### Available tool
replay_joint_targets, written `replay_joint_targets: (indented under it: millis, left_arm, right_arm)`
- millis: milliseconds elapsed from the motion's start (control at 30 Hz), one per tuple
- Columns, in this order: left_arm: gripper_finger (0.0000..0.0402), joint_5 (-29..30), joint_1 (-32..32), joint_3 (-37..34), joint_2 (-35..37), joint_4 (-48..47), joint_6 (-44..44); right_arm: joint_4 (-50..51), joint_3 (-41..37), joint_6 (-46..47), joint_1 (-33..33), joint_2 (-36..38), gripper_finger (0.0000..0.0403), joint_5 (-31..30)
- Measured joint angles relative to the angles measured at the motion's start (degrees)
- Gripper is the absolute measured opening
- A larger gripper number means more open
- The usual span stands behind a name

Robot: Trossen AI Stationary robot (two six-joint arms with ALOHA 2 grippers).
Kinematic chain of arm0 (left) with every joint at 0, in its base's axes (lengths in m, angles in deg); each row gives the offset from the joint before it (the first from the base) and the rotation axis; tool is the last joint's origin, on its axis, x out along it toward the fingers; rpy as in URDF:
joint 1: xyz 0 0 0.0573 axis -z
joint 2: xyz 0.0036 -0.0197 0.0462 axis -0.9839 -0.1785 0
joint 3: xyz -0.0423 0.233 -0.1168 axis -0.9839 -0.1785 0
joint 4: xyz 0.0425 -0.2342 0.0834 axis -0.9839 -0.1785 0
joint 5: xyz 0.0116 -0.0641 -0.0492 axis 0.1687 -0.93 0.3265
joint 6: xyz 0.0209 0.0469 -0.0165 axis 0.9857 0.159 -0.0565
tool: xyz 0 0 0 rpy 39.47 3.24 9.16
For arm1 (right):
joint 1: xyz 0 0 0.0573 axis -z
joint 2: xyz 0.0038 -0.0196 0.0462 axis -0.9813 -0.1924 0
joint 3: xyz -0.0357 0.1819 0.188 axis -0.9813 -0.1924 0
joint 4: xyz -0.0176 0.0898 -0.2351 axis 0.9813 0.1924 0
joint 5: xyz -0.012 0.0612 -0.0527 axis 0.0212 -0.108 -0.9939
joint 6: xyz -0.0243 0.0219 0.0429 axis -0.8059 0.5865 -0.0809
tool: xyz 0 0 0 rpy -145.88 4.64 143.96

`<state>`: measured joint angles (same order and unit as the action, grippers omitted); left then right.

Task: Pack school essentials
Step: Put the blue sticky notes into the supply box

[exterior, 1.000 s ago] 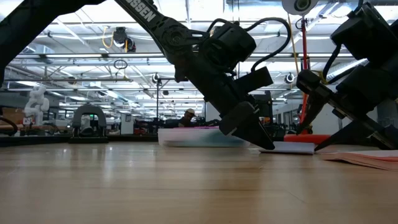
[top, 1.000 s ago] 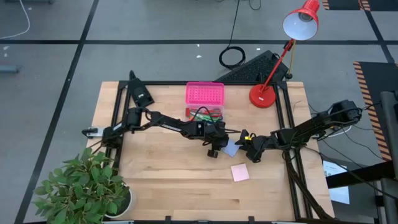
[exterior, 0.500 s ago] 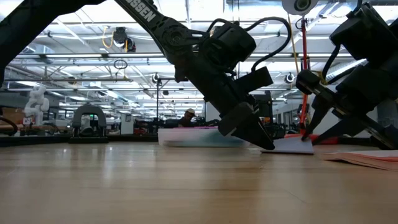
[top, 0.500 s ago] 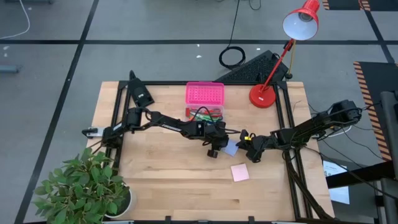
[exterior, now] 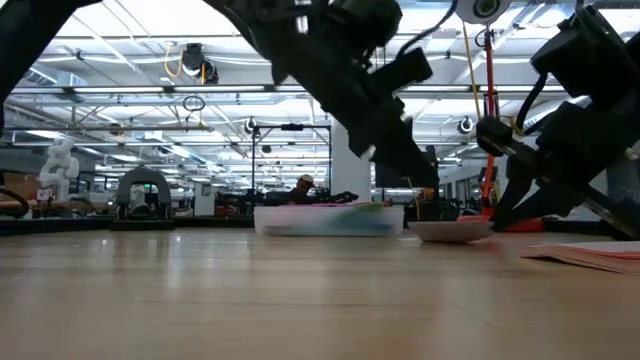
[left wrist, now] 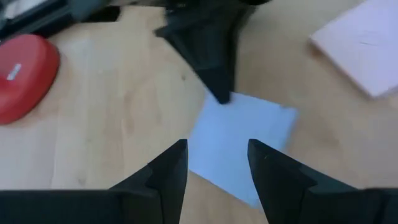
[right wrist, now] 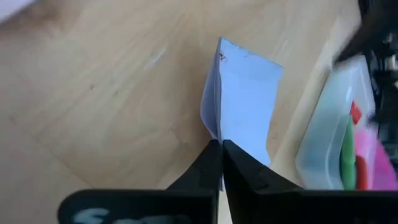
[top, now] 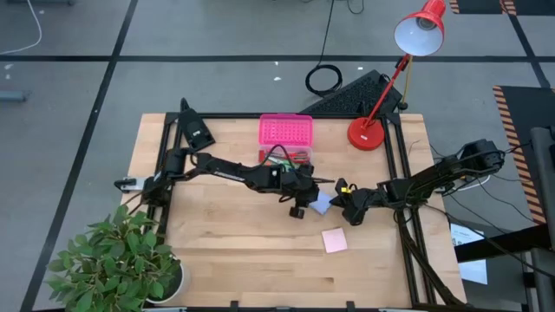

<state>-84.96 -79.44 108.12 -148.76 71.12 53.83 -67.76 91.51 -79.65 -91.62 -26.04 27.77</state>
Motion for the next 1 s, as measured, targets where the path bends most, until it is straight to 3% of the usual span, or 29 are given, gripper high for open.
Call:
replay_joint_targets:
  millis: [233,500,833,1000]
  left_arm:
    - [0.0173,1.22,3.87,0.08,3.47,-3.95,1.87]
    - [0.0173,9.99,8.58,-0.03,3.32,-4.91,7.69]
    - [0.0173,12.57,6.91,-0.56,2.32,-4.35,2.84]
    - [0.0172,10.04,5.82,-0.57,1.88,-3.57,1.43]
  right_arm:
    - [-2.13,-0.32,12.82,-0.95,1.12,0.0001,0.21]
    - [-5.4,-0.16,24.59,-1.01,3.57,0.0001,0.28]
    - [-6.37,-0.15,28.78,-1.01,5.82,0.0001,0.33]
    - [-6.83,-0.05,28.78,-1.01,6.74,0.0001,0.33]
